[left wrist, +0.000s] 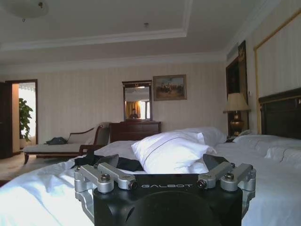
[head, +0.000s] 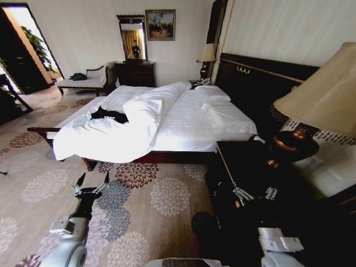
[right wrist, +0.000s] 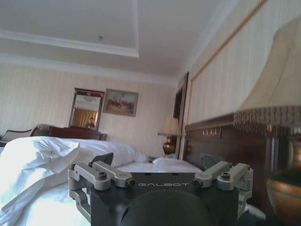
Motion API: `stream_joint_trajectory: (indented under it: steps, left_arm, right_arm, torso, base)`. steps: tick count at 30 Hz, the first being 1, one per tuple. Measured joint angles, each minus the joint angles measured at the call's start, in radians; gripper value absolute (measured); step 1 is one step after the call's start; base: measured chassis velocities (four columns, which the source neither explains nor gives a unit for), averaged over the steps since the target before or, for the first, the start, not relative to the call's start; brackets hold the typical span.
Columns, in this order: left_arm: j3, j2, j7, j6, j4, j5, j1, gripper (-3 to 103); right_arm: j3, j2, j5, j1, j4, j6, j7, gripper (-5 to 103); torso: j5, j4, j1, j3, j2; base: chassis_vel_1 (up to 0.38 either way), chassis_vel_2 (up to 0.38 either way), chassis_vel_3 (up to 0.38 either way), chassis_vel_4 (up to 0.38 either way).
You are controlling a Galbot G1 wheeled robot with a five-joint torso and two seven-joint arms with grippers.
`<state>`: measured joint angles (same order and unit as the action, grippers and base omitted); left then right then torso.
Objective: Fold the clothes on the bed.
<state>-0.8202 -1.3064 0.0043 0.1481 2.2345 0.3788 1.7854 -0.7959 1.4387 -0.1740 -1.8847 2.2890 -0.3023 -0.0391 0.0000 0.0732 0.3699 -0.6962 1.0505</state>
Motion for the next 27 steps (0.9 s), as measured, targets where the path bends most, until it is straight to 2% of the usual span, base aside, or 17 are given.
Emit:
stream_joint_trajectory:
  steps: [3,13,27]
  left_arm:
    - [-0.001,0.000,-0.008,0.000,0.003,0.044,-0.010,100]
    - [-0.010,0.001,-0.019,-0.001,0.010,0.058,-0.020,100]
    - [-0.002,0.001,-0.023,0.000,0.005,0.059,-0.022,100]
  right_arm:
    - [0.000,-0.008,-0.024,-0.015,0.015,0.044,0.016,100]
    - [0.004,-0.022,-0.041,-0.035,0.042,0.103,0.022,100]
    - [-0.001,-0.026,-0.026,-0.041,0.048,0.103,0.020,100]
  torso:
    - [0.0000,0.0001,0.000,0.000,0.000]
    - [0.0000,0.0000,0.000,0.000,0.000]
    - [0.0000,0.0001,0.000,0.000,0.000]
  base:
    - [0.000,0.000,0.000,0.000]
    - [0.000,0.000,0.000,0.000]
    - [0.000,0.000,0.000,0.000]
